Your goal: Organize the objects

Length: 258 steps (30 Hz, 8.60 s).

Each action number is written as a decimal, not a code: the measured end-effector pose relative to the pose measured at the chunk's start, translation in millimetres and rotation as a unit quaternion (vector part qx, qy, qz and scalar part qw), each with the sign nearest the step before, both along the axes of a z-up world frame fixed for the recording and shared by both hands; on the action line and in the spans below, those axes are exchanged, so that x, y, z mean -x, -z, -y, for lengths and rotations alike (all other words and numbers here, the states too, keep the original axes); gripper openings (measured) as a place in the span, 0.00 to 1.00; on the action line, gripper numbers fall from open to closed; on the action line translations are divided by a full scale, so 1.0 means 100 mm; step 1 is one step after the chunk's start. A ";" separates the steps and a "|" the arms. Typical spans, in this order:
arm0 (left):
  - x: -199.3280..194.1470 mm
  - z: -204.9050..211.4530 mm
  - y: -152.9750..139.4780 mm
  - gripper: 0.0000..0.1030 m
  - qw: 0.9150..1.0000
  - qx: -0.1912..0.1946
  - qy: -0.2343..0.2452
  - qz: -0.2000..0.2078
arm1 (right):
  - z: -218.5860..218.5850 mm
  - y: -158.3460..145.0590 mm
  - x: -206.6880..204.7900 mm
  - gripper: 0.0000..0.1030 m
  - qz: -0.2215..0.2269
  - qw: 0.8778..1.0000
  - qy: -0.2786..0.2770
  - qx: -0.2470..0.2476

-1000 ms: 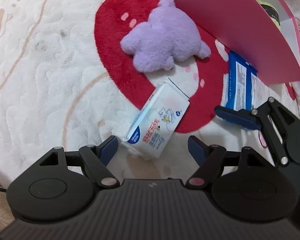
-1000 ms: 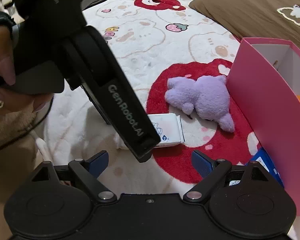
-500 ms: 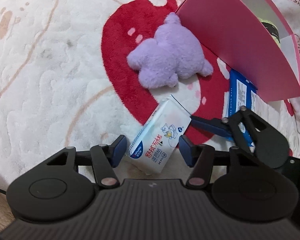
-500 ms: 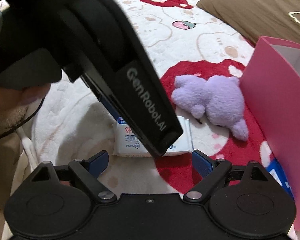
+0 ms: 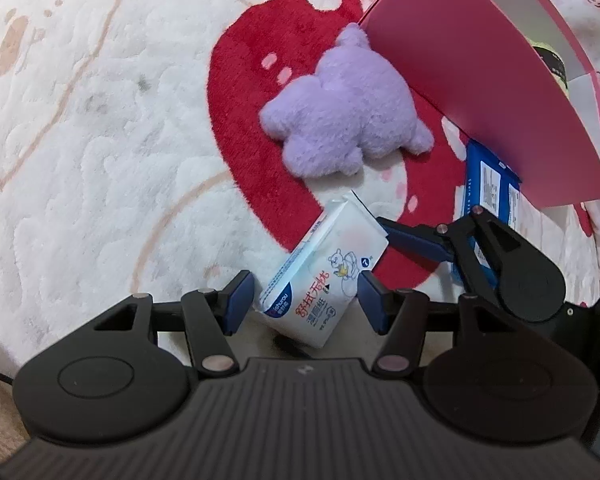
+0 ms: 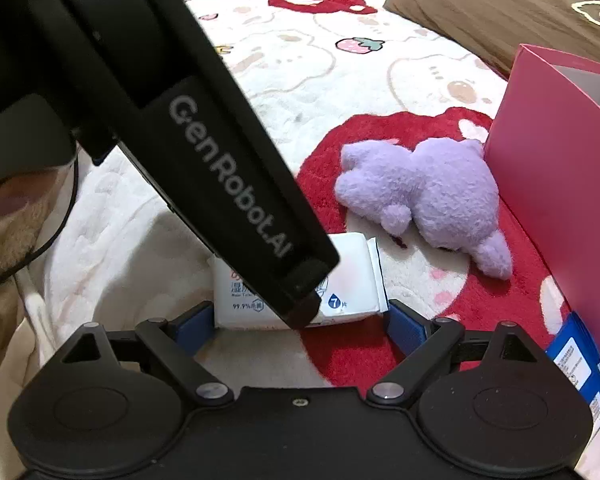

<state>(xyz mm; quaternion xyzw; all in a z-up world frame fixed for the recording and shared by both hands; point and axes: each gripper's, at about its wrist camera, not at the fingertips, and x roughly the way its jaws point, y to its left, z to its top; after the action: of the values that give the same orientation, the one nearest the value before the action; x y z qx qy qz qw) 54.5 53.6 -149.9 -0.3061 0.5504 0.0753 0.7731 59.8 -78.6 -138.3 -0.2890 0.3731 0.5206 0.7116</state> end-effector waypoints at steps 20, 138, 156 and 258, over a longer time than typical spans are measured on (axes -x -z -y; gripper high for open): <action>-0.31 0.26 -0.14 0.37 0.997 -0.002 0.029 0.073 | 0.44 -0.18 -0.09 0.80 -0.032 0.964 0.259 -0.044; -2.42 0.60 -0.99 0.26 0.968 -0.091 0.190 0.139 | 0.65 -1.19 -2.11 0.44 -0.012 0.940 0.339 -0.048; -2.57 0.51 -0.80 0.26 0.970 -0.061 0.167 0.167 | 0.67 -0.83 -2.45 0.44 -0.066 0.920 0.385 -0.035; -0.67 -0.23 -1.05 0.93 0.987 -0.057 0.128 0.073 | 0.15 -1.41 -0.17 0.90 0.066 0.985 0.153 -0.037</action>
<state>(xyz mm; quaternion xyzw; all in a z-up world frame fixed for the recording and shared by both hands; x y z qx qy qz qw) 121.0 76.5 -44.9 -0.1932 0.5217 -0.0154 0.8309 76.6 -93.3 2.5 -0.2354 0.3455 0.3990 0.8161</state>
